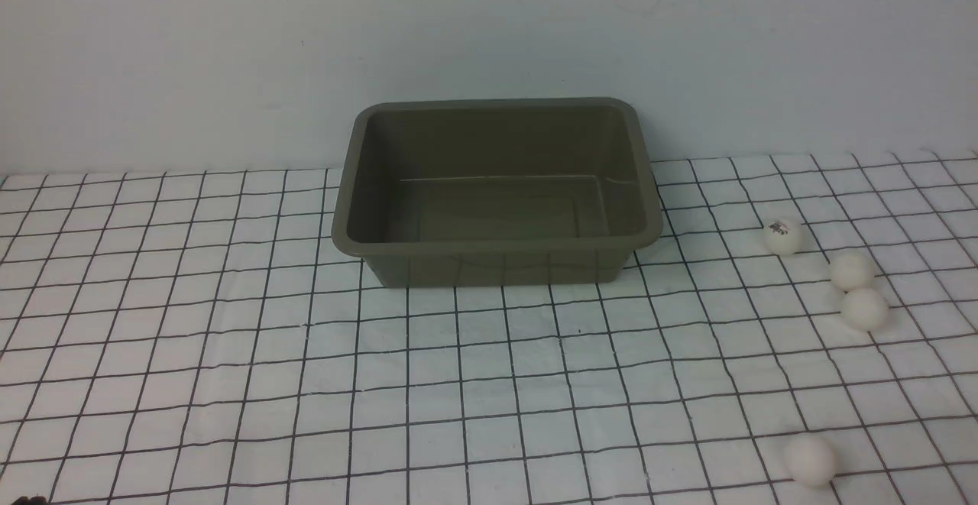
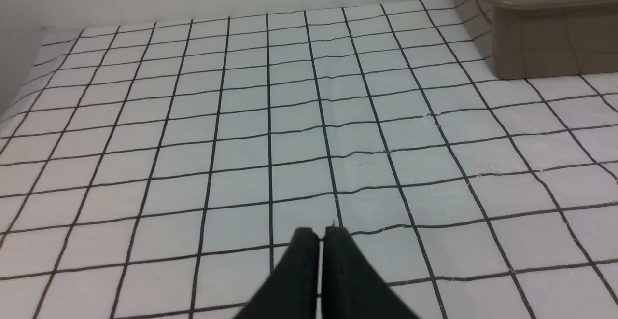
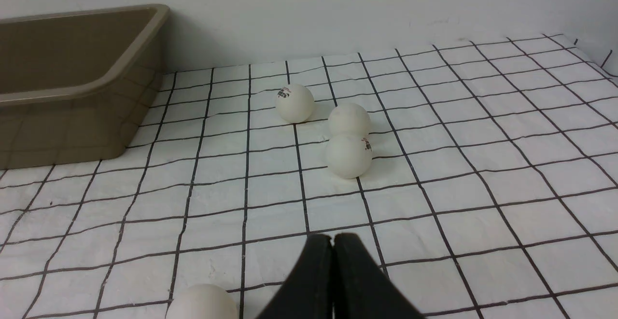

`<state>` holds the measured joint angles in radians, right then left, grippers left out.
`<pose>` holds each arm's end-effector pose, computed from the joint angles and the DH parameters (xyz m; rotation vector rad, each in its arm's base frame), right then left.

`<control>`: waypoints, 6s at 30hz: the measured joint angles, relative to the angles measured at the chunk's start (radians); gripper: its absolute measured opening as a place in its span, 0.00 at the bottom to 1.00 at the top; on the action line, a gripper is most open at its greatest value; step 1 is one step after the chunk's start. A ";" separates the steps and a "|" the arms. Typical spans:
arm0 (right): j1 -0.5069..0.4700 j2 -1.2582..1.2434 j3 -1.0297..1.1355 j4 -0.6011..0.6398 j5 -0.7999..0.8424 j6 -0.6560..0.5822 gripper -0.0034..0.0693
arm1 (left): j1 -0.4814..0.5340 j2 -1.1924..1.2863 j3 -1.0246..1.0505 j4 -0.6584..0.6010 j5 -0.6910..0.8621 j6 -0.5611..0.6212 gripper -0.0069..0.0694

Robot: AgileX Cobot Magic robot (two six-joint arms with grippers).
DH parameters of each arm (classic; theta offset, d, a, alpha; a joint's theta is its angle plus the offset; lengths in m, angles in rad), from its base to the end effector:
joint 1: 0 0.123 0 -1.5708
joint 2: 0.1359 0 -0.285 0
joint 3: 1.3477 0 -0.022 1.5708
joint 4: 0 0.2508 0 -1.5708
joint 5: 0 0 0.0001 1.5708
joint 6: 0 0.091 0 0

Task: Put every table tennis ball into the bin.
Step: Use the right arm to clamp the table tennis ball closest to it

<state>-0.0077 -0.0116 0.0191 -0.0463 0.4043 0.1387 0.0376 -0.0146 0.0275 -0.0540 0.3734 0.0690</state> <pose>0.0516 -0.0021 0.1712 0.1107 1.8919 0.0430 0.0525 0.0002 0.1712 -0.0041 1.8694 0.0205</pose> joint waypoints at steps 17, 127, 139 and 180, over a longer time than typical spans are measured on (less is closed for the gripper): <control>0.000 0.000 0.000 0.000 0.000 0.000 0.02 | 0.000 0.000 0.000 0.000 0.000 0.000 0.08; -0.038 0.836 -0.844 -0.818 0.295 0.460 0.03 | 0.000 0.000 0.000 0.000 0.000 0.000 0.08; -0.038 0.899 -0.843 0.258 0.447 -0.459 0.03 | 0.000 0.000 0.000 0.000 0.000 0.000 0.08; 0.273 1.293 -0.843 0.079 0.474 -0.191 0.59 | 0.000 0.000 0.000 0.000 0.000 0.000 0.08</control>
<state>0.2651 1.2818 -0.8241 0.0332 0.8783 -0.0524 0.0376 -0.0146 0.0275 -0.0540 0.3734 0.0690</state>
